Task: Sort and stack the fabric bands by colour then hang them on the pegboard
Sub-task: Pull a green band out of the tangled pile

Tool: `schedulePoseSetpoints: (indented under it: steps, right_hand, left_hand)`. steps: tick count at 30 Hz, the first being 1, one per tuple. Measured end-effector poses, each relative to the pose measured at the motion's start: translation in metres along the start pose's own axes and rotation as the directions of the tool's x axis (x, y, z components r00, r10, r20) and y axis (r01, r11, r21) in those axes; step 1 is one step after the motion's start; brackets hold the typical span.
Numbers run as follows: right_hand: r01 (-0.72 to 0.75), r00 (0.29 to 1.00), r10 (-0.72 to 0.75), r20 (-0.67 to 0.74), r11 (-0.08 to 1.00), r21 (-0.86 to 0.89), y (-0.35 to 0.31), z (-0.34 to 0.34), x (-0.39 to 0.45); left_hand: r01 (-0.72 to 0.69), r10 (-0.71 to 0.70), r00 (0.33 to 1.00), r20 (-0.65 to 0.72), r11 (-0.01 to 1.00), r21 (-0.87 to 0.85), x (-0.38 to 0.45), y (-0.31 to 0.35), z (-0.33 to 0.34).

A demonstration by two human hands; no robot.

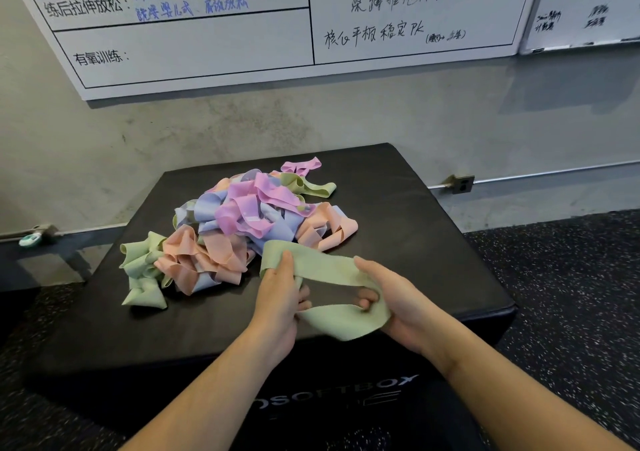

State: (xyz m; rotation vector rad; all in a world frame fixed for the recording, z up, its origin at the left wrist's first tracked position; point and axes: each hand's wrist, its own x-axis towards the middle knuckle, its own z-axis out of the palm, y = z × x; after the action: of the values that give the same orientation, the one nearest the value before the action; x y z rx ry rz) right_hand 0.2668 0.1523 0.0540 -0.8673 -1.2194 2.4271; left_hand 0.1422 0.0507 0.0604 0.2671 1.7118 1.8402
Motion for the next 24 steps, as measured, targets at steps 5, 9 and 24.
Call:
schedulePoseSetpoints:
  steps: [5,9,24]
  right_hand:
    - [0.099,0.995,-0.088,0.049,0.952,-0.289,0.003,-0.012,0.0]
    - [0.132,0.984,-0.159,-0.075,0.95,-0.282,-0.002,-0.016,0.002]
    - [0.122,0.986,-0.153,-0.069,0.936,-0.33,0.005,-0.012,-0.003]
  left_hand:
    - [-0.019,0.032,0.997,0.07,0.985,-0.169,-0.002,0.009,0.003]
    - [-0.068,0.076,0.996,0.056,0.989,-0.13,-0.002,0.012,0.003]
    - [0.115,-0.014,0.969,0.247,0.91,-0.399,-0.002,0.022,0.007]
